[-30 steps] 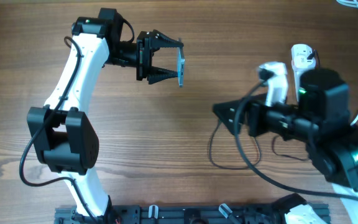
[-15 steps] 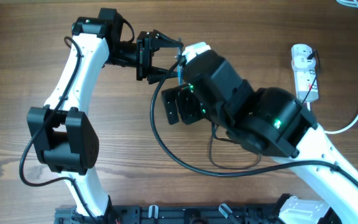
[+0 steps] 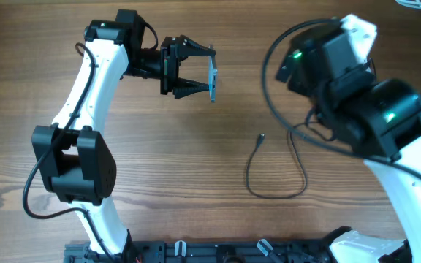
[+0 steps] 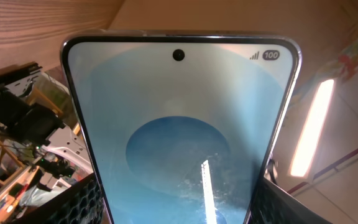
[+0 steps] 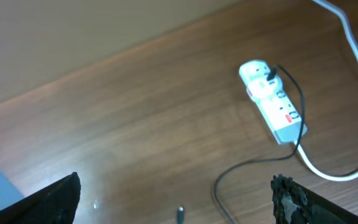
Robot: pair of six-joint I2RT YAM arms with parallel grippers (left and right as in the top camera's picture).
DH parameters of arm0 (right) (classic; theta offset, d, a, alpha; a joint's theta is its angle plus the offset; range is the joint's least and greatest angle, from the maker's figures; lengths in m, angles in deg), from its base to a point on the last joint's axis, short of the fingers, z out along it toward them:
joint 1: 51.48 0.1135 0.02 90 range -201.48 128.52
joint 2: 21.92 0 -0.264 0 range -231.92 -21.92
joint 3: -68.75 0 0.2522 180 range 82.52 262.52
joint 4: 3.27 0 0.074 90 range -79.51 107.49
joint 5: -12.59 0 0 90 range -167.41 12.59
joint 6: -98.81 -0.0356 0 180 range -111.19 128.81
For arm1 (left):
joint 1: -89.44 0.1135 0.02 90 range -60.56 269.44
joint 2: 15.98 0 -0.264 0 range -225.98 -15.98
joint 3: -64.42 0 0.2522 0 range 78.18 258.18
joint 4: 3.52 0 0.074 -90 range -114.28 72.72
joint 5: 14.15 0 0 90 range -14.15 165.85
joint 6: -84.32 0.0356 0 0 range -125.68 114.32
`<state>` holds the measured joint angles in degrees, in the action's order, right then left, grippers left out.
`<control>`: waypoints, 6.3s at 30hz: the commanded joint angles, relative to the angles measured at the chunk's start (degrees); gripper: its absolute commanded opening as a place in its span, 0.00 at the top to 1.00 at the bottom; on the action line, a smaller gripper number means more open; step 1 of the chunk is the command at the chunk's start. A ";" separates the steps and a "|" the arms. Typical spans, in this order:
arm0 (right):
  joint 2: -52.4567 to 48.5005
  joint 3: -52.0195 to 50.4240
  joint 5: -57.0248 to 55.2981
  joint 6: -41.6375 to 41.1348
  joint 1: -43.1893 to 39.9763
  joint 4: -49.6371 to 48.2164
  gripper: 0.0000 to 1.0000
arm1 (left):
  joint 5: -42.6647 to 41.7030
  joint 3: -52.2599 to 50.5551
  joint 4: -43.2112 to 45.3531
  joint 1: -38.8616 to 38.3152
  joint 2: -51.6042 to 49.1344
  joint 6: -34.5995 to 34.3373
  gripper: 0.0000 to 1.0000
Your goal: Plug charger to phone and switch on socket
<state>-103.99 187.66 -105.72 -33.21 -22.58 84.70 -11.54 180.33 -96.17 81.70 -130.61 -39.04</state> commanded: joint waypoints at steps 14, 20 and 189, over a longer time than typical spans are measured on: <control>0.55 1.14 59.52 25.49 -0.31 -8.66 0.04 | -2.97 0.24 -0.07 0.15 2.14 -0.11 0.29; -0.90 0.98 23.91 1.84 15.08 -10.01 0.05 | -2.97 0.24 -0.07 0.15 2.14 -0.11 0.30; -13.07 1.79 -7.67 -45.31 22.12 -14.86 0.96 | -2.80 0.24 1.51 0.15 2.14 2.86 0.00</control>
<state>-118.30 187.68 -109.90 -55.96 -0.76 70.04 -12.81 180.35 -94.79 82.00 -130.46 -36.46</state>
